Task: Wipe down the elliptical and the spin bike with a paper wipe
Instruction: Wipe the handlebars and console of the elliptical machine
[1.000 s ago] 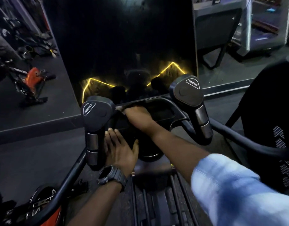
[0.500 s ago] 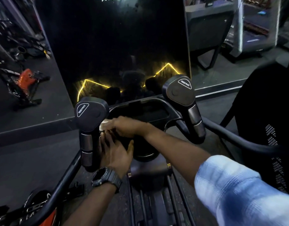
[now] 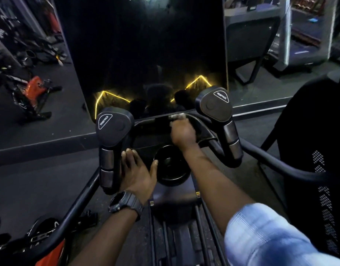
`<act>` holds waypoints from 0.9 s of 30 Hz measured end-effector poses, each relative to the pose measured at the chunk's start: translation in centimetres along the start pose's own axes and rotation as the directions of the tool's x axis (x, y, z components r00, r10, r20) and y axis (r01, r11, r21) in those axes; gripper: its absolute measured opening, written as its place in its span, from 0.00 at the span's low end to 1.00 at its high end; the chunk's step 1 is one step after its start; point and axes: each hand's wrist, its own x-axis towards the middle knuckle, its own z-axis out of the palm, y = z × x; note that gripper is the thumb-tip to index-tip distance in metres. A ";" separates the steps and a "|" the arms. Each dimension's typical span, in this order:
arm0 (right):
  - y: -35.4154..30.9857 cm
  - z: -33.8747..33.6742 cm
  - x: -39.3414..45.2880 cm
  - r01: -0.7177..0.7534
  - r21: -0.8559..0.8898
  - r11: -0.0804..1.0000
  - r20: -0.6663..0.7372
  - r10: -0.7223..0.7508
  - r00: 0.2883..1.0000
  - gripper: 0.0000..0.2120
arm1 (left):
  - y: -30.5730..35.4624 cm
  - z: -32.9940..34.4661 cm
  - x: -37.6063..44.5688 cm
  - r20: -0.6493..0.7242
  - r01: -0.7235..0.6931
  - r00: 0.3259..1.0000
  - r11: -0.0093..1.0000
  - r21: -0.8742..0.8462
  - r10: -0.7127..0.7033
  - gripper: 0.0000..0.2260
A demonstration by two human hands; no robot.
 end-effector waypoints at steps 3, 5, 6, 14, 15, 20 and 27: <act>-5.0 1.2 -2.1 0.189 0.063 0.980 0.211 -0.199 0.957 0.16 | -0.2 -0.1 0.0 -0.055 -0.051 0.997 0.998 -0.034 0.049 0.28; -6.3 1.8 -4.1 0.314 0.104 0.944 0.269 -0.331 0.905 0.19 | -0.4 -0.2 -0.1 -0.091 -0.062 0.994 0.993 -0.097 0.053 0.23; -6.0 1.7 -4.6 0.344 0.139 0.928 0.284 -0.371 0.884 0.18 | -0.6 -0.4 -0.2 -0.088 -0.050 0.995 0.987 -0.154 0.036 0.22; -3.9 -0.2 -4.1 0.414 0.110 0.904 0.129 -0.426 0.895 0.19 | -0.6 -1.5 -0.1 0.058 0.026 0.998 0.986 -0.166 -0.017 0.34; -5.1 0.0 -4.9 0.431 0.151 0.890 0.152 -0.451 0.879 0.18 | -0.6 -1.7 -0.1 0.029 0.023 0.999 0.982 -0.190 -0.017 0.33; -2.7 2.4 -8.1 0.431 0.160 0.888 0.281 -0.459 0.843 0.25 | -0.7 -2.0 -0.2 0.070 0.008 0.998 0.983 -0.183 0.005 0.33; -4.1 0.6 -11.1 0.432 0.121 0.894 0.230 -0.449 0.864 0.19 | -0.8 -1.9 -0.5 0.106 -0.051 0.992 0.989 -0.142 0.066 0.29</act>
